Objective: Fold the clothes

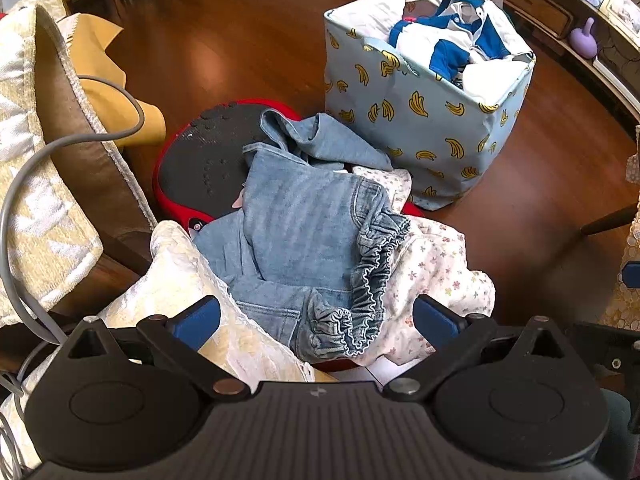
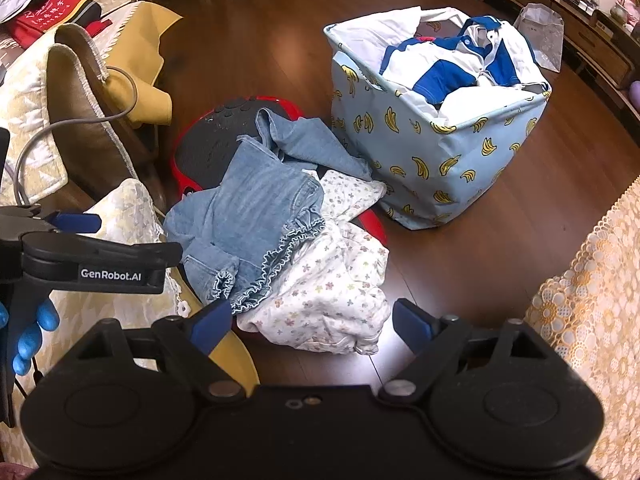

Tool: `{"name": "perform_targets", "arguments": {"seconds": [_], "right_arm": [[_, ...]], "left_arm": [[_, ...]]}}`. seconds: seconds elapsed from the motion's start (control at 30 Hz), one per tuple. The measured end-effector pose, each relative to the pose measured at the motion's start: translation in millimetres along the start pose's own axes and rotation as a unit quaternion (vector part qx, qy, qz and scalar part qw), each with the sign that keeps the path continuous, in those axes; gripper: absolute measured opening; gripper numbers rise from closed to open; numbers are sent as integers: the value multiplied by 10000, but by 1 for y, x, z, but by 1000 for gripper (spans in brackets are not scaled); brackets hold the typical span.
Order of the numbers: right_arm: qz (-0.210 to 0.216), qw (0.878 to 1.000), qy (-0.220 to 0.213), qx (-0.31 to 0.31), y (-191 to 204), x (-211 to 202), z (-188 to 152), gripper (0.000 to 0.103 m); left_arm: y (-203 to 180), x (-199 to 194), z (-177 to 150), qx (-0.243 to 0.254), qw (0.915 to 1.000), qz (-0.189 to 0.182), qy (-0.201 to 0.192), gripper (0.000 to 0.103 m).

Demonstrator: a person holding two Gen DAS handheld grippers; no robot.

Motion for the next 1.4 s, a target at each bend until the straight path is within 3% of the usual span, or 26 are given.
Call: {"name": "perform_targets", "arguments": {"seconds": [1.4], "right_arm": [[15, 9996, -48, 295, -19, 1, -7, 103]], "left_arm": [[-12, 4, 1, 270, 9996, 0, 80, 103]]}}
Point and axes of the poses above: each gripper's, at about its wrist camera, not at the fingertips, and x roughly the way its jaws point, y to its left, z to its top, the point moved 6 cm from there along x, roughly the way its jaws point, and after that the axes turned 1 degree about -x, right-handed, at the moved point
